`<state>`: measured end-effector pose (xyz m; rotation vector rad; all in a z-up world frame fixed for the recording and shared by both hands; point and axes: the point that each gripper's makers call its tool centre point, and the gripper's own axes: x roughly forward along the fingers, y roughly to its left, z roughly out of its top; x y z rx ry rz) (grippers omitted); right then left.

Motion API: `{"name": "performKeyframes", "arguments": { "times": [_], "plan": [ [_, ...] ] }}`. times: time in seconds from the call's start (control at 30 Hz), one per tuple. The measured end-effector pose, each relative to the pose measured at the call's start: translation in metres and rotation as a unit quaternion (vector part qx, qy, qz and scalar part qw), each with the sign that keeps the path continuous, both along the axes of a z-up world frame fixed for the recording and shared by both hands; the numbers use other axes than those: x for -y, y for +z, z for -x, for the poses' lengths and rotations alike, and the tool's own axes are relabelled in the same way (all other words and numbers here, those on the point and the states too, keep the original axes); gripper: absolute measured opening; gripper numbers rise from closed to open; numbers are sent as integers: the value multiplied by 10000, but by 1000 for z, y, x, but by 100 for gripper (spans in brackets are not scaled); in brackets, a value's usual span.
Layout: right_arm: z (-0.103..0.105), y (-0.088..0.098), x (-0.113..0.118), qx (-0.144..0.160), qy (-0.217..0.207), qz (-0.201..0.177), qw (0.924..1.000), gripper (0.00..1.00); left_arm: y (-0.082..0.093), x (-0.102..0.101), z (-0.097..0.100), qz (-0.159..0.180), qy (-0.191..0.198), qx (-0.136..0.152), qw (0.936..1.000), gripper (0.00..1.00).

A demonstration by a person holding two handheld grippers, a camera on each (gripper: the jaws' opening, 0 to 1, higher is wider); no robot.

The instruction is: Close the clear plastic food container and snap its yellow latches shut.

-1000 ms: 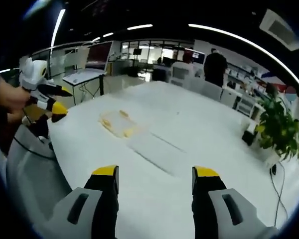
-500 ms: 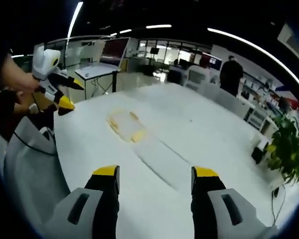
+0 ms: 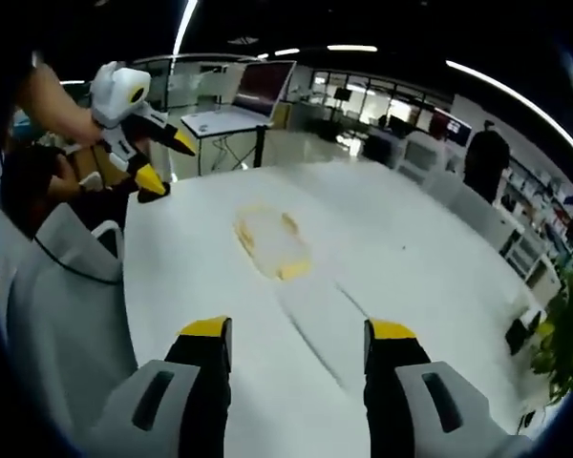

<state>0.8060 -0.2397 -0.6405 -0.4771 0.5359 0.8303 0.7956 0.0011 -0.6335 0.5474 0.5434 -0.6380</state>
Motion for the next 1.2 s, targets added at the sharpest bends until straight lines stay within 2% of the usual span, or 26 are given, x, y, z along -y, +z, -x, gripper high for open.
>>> {"name": "performKeyframes", "arguments": {
  "times": [0.43,0.57,0.67,0.83,0.9,1.2],
  "plan": [
    [-22,-7,-22,-50,520,237,9984,51,0,7,-30,-292,-516,-26,9982,46],
    [-30,-9,-31,-43,719,312,9969,51,-1,11,-37,-411,-751,-52,9963,46],
    [-35,-10,-38,-49,865,358,9956,51,-6,14,-40,-617,-1071,-114,9923,47],
    [-45,-11,-50,-68,1010,378,9941,50,-10,12,-48,-686,-1187,-206,9903,46],
    [-48,-13,-57,-74,1055,365,9937,50,-12,9,-53,-846,-1242,-198,9884,46],
    [-60,-25,-77,-123,1337,420,9901,49,-19,5,-76,-883,-1300,-224,9873,46]
  ]
}}
